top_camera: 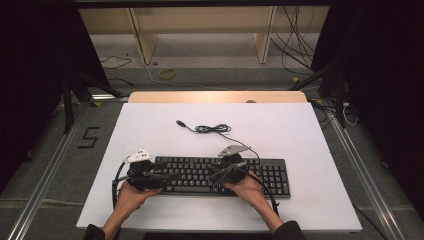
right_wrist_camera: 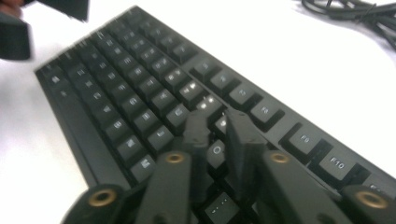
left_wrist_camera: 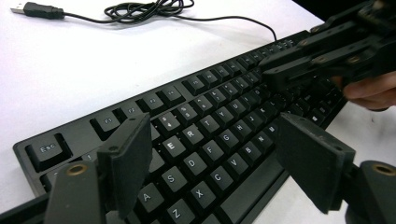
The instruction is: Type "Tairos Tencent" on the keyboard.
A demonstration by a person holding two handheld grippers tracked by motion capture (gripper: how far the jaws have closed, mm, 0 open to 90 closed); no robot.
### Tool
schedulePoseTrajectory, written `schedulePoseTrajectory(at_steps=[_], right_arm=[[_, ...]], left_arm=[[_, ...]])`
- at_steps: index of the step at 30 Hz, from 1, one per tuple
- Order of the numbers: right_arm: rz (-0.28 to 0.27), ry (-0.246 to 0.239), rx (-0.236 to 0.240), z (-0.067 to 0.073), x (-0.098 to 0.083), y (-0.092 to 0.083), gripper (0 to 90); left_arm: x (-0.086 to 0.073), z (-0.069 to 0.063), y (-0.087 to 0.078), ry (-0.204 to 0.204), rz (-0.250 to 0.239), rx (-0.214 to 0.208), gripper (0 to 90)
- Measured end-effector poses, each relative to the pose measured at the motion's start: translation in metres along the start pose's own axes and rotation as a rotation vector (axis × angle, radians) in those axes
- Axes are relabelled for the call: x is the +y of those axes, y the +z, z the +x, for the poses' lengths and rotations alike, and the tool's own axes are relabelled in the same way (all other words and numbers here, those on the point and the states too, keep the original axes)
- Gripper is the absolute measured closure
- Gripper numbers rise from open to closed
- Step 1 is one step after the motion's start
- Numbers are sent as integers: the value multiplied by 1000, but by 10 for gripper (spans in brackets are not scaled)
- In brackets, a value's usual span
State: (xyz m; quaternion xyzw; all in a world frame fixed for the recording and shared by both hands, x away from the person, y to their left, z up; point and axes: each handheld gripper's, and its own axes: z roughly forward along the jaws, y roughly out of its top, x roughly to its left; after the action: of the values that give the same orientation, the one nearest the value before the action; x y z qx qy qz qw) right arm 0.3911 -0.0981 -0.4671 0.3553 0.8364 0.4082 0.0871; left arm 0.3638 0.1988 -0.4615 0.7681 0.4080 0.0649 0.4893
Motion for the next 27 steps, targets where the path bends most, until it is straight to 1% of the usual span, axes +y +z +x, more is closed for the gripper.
schedulePoseTrajectory(at_steps=[1,4,6,7,8,10,14,15,16,21,24,25,26,27], right_arm=[[-10,2,6,0,1,-2,757],[-31,3,26,2,2,-7,664],[-39,4,28,3,3,-10,600],[-43,5,28,4,3,-11,583],[-46,11,32,5,3,-12,570],[-51,14,42,6,3,-13,547],[-54,17,46,7,3,-15,495],[-54,17,46,7,3,-15,495],[-57,17,47,8,3,-17,478],[-61,25,59,9,2,-20,457],[-65,23,63,9,2,-20,429],[-62,23,62,9,1,-21,419],[-62,23,62,9,1,-21,419],[-57,21,56,10,1,-21,406]], left_arm=[[0,0,0,4,4,6,276],[-1,1,1,7,12,16,289],[-1,1,1,10,16,18,302],[-1,1,2,13,22,23,315],[-1,1,2,6,32,31,330],[-2,2,3,6,45,40,362],[-2,3,3,-5,62,60,437],[-2,3,3,-9,65,61,437],[-2,3,3,-7,67,62,490],[-2,3,3,7,95,91,595],[-2,3,5,9,108,93,647],[-2,3,5,16,111,92,667],[-2,3,6,20,118,95,667],[-2,2,7,23,127,100,703]])
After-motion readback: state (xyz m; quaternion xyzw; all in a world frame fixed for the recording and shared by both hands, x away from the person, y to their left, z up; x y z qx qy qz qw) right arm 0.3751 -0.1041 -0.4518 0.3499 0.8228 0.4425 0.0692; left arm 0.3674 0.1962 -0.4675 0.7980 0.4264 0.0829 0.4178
